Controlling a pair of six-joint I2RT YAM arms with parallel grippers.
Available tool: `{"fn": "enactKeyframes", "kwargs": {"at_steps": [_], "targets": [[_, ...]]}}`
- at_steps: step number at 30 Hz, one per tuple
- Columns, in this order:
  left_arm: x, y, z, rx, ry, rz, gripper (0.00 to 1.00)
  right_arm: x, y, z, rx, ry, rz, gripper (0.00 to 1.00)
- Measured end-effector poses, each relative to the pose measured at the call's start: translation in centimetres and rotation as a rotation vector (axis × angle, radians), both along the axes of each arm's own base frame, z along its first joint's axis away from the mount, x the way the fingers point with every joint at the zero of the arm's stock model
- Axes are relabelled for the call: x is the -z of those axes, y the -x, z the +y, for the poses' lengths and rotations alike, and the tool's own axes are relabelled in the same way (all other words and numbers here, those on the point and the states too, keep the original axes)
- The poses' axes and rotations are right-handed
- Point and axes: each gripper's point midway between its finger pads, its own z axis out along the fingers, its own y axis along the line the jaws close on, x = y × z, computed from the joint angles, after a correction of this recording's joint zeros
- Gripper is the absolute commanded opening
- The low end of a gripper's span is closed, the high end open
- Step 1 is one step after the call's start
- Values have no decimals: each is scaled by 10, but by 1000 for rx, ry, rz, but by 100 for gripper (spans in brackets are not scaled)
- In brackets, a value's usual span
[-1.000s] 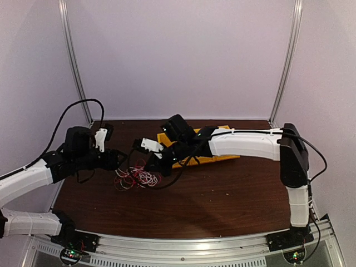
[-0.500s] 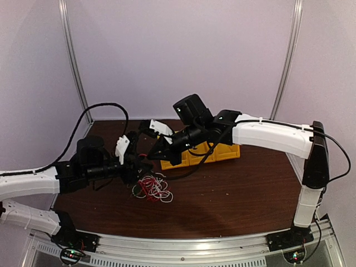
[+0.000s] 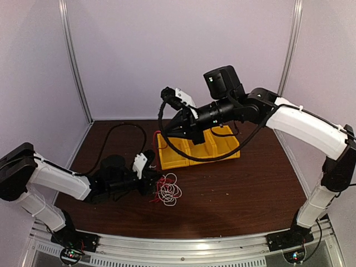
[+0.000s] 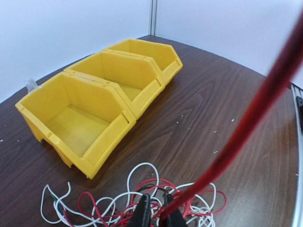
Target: Untangle the cables
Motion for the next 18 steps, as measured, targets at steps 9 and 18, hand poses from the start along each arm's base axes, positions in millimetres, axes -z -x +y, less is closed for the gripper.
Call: {"fn": "enactKeyframes", "kwargs": {"at_steps": [9,18], "targets": [[0,-23,-2,-101,17,-37,9,-66,-28,-35,33,-95,-18,0],[13,-30,27,-233,-70,-22,16,-187,-63,-152,173,-341,-111,0]]}}
